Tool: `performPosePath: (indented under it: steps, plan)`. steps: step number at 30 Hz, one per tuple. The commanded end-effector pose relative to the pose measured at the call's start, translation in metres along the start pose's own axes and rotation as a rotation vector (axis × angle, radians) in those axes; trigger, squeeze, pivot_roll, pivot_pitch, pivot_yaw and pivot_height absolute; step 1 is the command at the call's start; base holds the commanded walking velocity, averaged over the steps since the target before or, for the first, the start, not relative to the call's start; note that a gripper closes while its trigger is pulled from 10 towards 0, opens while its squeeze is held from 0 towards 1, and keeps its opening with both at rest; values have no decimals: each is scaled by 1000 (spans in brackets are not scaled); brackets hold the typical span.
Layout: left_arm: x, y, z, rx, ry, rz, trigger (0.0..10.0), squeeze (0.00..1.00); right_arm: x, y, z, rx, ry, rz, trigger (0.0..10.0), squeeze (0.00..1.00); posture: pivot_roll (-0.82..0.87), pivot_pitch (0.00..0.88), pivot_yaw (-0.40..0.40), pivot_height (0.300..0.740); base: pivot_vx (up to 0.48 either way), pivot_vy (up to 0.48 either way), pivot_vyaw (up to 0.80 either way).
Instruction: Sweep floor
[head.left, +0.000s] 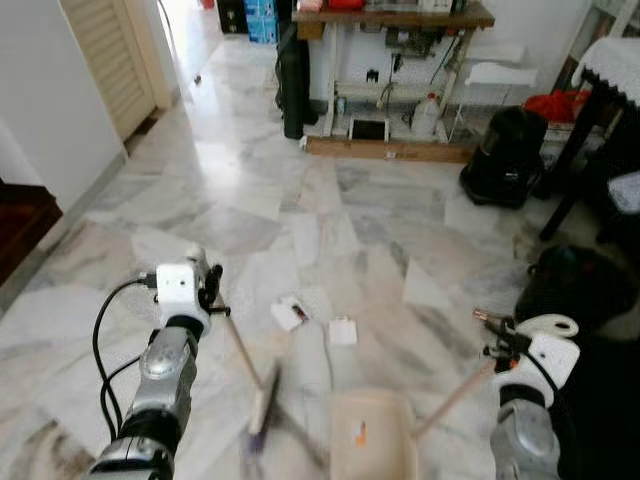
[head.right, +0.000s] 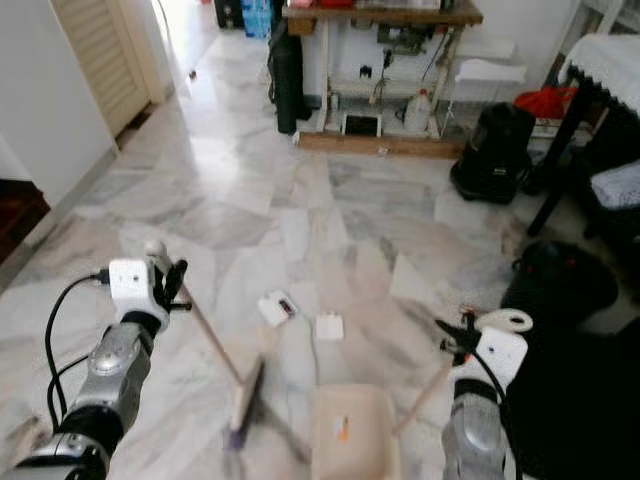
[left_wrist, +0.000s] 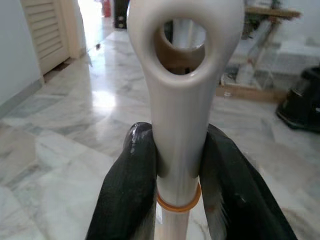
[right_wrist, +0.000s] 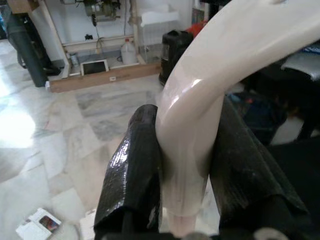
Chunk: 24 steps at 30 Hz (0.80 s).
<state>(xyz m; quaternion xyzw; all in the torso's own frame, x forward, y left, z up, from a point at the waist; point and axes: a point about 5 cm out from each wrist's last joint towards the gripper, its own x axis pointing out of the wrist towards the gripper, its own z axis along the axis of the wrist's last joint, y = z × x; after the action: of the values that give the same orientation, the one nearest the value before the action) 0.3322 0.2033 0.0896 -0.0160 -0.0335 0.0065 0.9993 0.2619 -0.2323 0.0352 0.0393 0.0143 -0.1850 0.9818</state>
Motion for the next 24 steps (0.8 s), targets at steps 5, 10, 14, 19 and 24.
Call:
performPosePath:
  steps: [5, 10, 14, 19, 24]
  plan:
    - [15, -1, 37, 19, -155, 1, 10000, 0, 13, -14, 42, 26, -188, -53, 10000, 0, 107, 26, -3, 740, 404, 0, 0]
    - [20, -7, 51, 6, -206, -10, 10000, 0, 17, -18, 57, 21, -240, -62, 10000, 0, 104, 29, -4, 740, 418, 0, 0]
    - [23, -12, 59, 3, -235, -23, 10000, 0, 20, -17, 62, 22, -256, -61, 10000, 0, 104, 27, -3, 740, 422, 0, 0]
    - [25, -15, 63, 3, -244, -34, 10000, 0, 18, -8, 60, 50, -242, -52, 10000, 0, 102, 30, -1, 740, 418, 0, 0]
    - [23, -17, 57, -4, -224, -45, 10000, 0, 15, -6, 55, 39, -216, -41, 10000, 0, 102, 33, -1, 740, 418, 0, 0]
